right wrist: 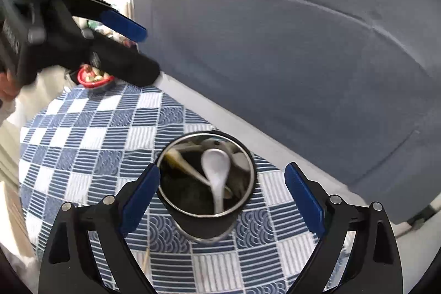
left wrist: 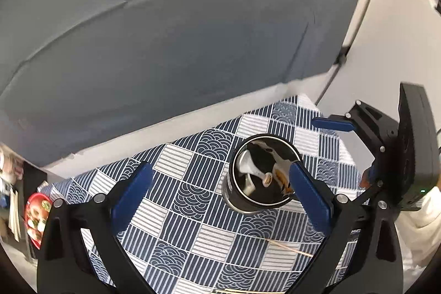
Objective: Organize utensils
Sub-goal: 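Lower the white spoon into the black cup and open both grippers, then move both grippers toward the cartoon-printed spoon lying by the chopsticks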
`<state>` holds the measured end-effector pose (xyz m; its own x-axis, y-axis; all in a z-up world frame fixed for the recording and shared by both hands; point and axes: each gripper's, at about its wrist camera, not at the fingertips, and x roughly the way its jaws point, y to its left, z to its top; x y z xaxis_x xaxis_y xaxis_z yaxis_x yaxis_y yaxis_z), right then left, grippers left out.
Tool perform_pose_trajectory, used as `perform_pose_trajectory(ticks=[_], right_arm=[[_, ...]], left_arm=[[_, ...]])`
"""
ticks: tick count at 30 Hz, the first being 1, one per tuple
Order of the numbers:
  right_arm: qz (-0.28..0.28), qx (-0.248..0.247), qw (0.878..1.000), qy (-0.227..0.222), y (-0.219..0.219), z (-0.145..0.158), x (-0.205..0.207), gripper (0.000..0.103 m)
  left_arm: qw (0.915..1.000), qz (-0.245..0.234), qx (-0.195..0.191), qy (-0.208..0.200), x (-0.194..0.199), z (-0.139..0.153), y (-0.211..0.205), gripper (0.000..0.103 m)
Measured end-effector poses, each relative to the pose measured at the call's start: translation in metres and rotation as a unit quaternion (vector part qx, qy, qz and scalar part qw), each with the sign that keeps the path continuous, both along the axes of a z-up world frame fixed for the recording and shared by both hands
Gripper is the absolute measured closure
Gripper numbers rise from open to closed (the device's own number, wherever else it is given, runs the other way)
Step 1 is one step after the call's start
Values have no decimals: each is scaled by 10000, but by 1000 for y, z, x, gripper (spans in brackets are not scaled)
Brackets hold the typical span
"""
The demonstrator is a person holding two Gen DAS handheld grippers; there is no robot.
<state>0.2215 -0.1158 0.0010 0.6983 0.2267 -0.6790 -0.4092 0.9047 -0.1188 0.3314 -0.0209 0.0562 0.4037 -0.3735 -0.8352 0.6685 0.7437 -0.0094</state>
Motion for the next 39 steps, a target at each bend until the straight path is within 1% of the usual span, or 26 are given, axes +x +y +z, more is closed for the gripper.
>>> perform_pose_trajectory(ticks=[1, 4, 9, 12, 15, 18, 21, 24, 28, 33, 35, 39], right_arm=[[-6, -39, 10000, -19, -1, 0, -3, 15], [-23, -25, 10000, 4, -2, 1, -7, 14], [-18, 46, 9997, 229, -3, -5, -9, 13], [-39, 50, 9995, 318, -2, -7, -11, 13], [-6, 115, 9990, 429, 0, -10, -14, 13], [25, 61, 9990, 451, 4, -12, -18, 13], [64, -91, 9991, 411, 8, -15, -25, 13], [142, -123, 9985, 507, 10, -20, -29, 13], [250, -207, 9973, 652, 13, -30, -36, 13], [399, -234, 9950, 888, 18, -47, -42, 13], [502, -218, 9935, 994, 20, -55, -44, 13], [815, -283, 9892, 1182, 29, -72, -48, 13]], left_arm=[[10000, 75, -62, 8, 1, 2, 5, 6], [9993, 287, -100, -203, 1, 6, 17, 6], [9986, 343, -218, -341, -7, 4, 34, 6], [9988, 306, -338, -149, -10, -3, 42, 6], [9985, 427, -340, -48, -13, -11, 51, 6], [9984, 487, -271, -34, -17, -21, 61, 6], [9980, 534, -319, 96, -22, -32, 73, 6], [9978, 557, -350, 122, -30, -41, 87, 6], [9972, 665, -284, 212, -41, -53, 104, 6], [9941, 863, -363, 542, -55, -69, 126, 6], [9933, 961, -318, 562, -62, -75, 131, 6], [9917, 1138, -100, 594, -84, -92, 142, 6]])
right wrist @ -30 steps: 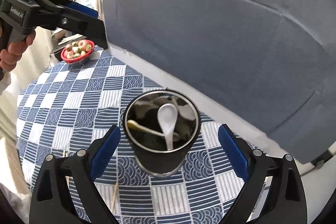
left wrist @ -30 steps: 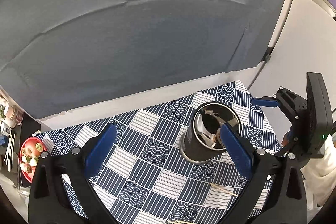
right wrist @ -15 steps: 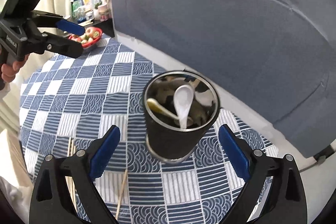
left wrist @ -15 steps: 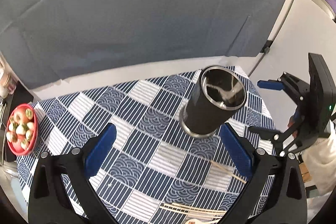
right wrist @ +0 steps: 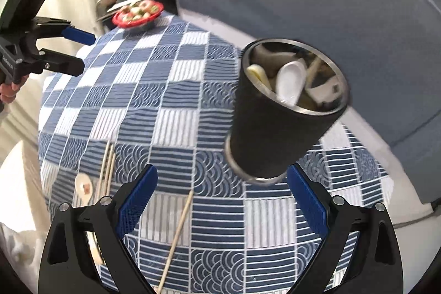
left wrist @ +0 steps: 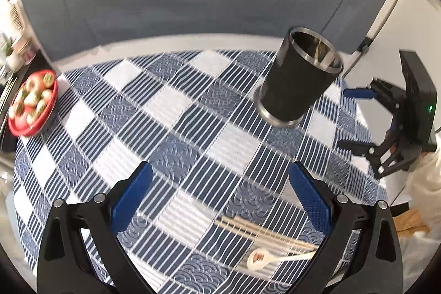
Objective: Organize utensils
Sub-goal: 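Move both grippers toward the cartoon-printed spoon lying by the chopsticks, then grasp the cartoon spoon handle with the right gripper while the left gripper pinches its bowl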
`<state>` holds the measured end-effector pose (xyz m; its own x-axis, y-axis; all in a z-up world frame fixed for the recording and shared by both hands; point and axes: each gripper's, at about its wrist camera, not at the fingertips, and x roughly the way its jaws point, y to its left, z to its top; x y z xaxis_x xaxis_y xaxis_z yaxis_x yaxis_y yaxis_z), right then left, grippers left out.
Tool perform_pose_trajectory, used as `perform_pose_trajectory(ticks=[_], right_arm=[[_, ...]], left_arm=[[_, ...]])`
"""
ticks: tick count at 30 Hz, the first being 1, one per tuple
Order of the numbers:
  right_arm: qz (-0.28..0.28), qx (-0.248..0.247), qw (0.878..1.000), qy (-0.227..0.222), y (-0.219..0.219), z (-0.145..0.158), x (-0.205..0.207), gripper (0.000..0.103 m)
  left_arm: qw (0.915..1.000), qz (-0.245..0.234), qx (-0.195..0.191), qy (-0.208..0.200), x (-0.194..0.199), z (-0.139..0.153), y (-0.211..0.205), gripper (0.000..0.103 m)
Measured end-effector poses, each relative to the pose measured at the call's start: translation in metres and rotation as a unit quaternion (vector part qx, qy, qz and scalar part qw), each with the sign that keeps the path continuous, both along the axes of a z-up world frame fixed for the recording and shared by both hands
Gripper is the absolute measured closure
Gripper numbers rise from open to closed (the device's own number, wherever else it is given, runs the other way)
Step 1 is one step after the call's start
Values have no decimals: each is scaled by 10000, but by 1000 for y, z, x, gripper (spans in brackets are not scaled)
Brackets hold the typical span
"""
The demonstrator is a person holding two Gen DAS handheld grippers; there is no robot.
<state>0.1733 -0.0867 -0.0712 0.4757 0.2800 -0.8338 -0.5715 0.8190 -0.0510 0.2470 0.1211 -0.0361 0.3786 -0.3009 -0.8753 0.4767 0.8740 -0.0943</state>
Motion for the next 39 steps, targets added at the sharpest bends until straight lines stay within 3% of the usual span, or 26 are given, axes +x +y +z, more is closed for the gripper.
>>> perform_pose_trajectory(ticks=[5, 12, 23, 34, 39], right_arm=[[421, -25, 9991, 7, 10, -11, -10, 13], [829, -94, 9965, -12, 21, -19, -33, 13], [569, -224, 9978, 273, 41, -36, -75, 13], [554, -577, 9952, 571, 74, -68, -119, 13], [620, -667, 9937, 658, 85, -82, -130, 13]], left_arm=[[9993, 102, -11, 365, -28, -24, 8, 6], [9984, -39, 182, 532, -62, -54, 9, 6], [9956, -528, 303, 716, -81, -85, 14, 6], [9923, -691, 15, 1025, -91, -119, 17, 6], [9906, -696, -34, 1174, -95, -130, 17, 15]])
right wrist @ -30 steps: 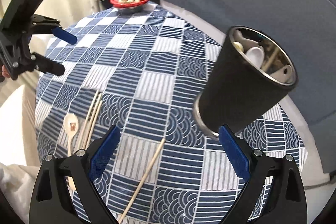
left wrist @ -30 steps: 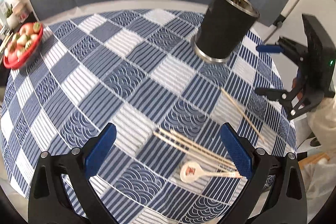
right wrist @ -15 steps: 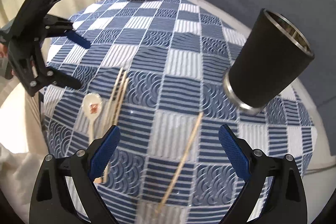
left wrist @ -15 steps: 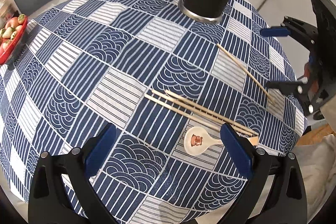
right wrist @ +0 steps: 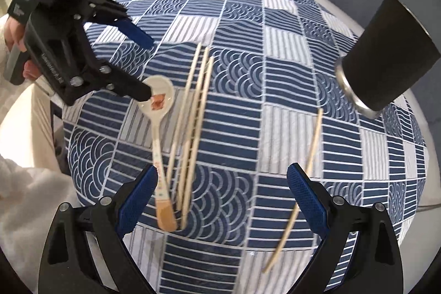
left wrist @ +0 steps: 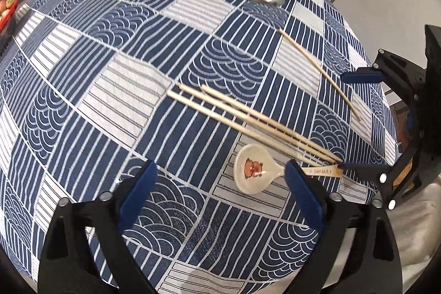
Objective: Organize utensils
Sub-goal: 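Grasp the cartoon spoon handle with the right gripper while the left gripper pinches its bowl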
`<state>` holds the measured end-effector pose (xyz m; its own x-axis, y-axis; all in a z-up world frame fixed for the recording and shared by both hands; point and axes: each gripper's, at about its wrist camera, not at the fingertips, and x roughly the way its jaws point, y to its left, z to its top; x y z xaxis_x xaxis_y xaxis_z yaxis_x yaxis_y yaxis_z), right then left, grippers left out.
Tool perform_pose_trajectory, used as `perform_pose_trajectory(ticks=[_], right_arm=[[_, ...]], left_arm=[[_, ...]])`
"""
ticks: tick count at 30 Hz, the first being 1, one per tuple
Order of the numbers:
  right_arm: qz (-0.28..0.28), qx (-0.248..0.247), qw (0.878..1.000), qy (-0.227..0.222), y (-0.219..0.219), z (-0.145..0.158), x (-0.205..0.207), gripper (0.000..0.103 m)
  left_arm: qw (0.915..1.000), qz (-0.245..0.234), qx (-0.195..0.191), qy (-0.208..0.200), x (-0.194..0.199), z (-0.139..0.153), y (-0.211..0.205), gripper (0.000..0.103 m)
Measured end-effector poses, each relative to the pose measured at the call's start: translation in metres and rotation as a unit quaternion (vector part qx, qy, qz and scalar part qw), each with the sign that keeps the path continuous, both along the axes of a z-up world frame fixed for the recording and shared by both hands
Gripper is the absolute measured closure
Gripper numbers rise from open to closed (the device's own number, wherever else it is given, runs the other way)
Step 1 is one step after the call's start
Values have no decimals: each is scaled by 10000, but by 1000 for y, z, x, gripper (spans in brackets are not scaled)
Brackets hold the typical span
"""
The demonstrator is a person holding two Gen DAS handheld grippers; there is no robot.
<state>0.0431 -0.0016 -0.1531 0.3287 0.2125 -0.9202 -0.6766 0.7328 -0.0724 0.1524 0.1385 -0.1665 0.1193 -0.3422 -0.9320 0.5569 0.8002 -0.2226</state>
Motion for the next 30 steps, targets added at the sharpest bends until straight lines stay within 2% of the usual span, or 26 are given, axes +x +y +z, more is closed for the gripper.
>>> perform_pose_trajectory(ticks=[1, 5, 6, 8, 22, 23, 24, 28, 29, 30], right_arm=[[27, -30, 10000, 1, 3, -2, -2, 13], [129, -105, 9999, 37, 10, -9, -8, 13], [162, -116, 9998, 26, 11, -10, -10, 13], [226, -119, 9997, 6, 15, -11, -14, 13], [436, -18, 9988, -242, 32, -16, -29, 15], [440, -11, 9988, -227, 32, -17, -28, 19], [447, -36, 9988, -194, 33, -19, -28, 29], [492, -180, 9984, -210, 36, -27, -27, 48], [502, -137, 9984, -222, 35, -26, -27, 67], [509, -97, 9985, -182, 35, -26, -28, 78]], left_arm=[[10000, -19, -33, 60, -1, -2, 0, 16], [9999, -77, -10, 89, -4, -4, 1, 38], [9999, -87, -27, 73, -5, -3, 1, 59], [9994, -93, -158, 301, -4, -6, 2, 95], [9999, -81, 63, 119, -16, 2, -2, 95], [9998, -123, 82, 101, -17, 3, -4, 95], [9998, -153, 97, 80, -18, 4, -4, 95], [9997, -212, 147, -20, -21, 11, -7, 96], [9995, -229, 186, -59, -21, 13, -8, 95], [9993, -261, 226, -108, -23, 15, -10, 95]])
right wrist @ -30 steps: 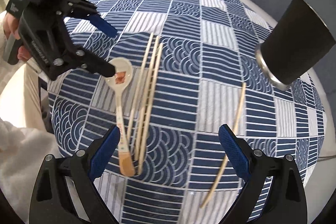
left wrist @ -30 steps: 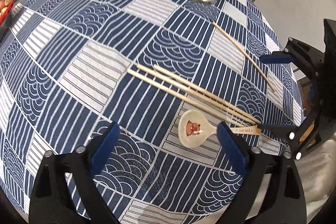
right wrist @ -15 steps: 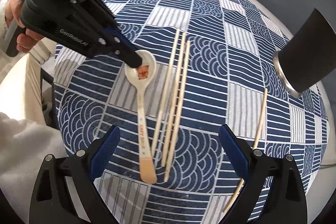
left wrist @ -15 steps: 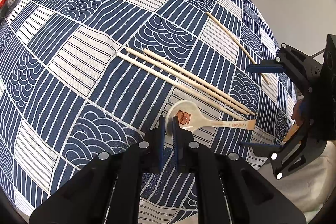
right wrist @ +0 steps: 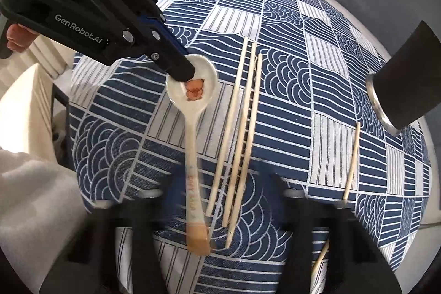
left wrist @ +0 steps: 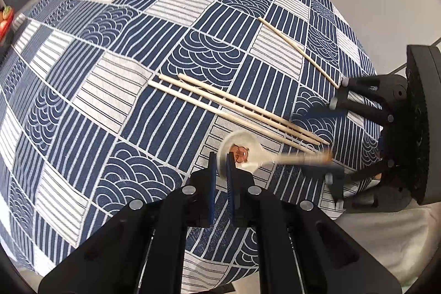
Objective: Organize utensils
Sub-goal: 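Grasp the cartoon spoon handle with the right gripper while the left gripper pinches its bowl, then carry the cartoon spoon over the black cup and drop it in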
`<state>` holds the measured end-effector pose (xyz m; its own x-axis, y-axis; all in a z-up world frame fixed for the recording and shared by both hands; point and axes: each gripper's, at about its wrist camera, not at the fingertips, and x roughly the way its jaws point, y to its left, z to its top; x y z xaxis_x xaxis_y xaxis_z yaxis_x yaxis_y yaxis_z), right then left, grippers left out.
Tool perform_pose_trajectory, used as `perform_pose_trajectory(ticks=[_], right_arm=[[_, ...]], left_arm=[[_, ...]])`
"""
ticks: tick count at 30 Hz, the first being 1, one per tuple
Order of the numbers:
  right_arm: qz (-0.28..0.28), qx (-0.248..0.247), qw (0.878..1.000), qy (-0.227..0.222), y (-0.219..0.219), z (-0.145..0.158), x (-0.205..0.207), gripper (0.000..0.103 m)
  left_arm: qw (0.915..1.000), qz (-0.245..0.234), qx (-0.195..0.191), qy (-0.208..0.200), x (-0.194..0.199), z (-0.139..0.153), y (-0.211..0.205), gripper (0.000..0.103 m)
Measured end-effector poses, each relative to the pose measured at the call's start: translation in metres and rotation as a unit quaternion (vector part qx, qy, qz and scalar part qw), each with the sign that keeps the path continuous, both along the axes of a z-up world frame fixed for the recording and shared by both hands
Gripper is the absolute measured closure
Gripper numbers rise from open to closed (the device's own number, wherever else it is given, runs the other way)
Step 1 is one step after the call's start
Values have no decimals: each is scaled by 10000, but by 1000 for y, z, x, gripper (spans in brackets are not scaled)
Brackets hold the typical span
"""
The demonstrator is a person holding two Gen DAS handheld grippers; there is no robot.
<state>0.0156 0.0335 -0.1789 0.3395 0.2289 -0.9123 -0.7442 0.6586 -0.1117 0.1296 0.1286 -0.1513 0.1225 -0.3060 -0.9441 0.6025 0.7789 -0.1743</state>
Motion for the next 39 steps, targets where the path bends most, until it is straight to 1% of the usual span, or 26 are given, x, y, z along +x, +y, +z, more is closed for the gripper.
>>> perform_pose_trajectory(ticks=[1, 2, 6, 8, 15, 19, 25, 29, 34, 39], right_arm=[[-31, -26, 10000, -31, 0, 1, 0, 82], [-36, -8, 10000, -30, 0, 1, -1, 91], [-31, 163, 9998, 101, -4, 4, -3, 92], [6, 169, 9998, 56, -3, 7, -5, 93], [-30, 412, 9991, -62, -7, 27, -4, 94], [-79, 555, 9982, -204, -10, 42, 0, 94], [-162, 807, 9953, -519, -18, 71, 11, 94], [-209, 910, 9928, -749, -23, 91, 19, 94], [-226, 937, 9902, -1008, -34, 113, 36, 94], [-241, 969, 9871, -1255, -45, 135, 54, 94]], left_arm=[[10000, -37, -2, -39, -1, 4, -2, 95], [9999, -72, 30, -96, -2, 7, -4, 95], [9987, -284, 304, -286, -6, 15, -13, 95], [9973, -388, 436, -443, -7, 21, -19, 95], [9940, -417, 632, -784, -3, 46, -25, 95], [9913, -446, 698, -1025, -1, 63, -31, 95], [9825, -586, 827, -1563, 2, 100, -43, 95], [9778, -632, 872, -1796, 12, 123, -53, 95], [9723, -720, 948, -2011, 25, 145, -69, 95], [9670, -690, 1014, -2233, 41, 168, -89, 95]])
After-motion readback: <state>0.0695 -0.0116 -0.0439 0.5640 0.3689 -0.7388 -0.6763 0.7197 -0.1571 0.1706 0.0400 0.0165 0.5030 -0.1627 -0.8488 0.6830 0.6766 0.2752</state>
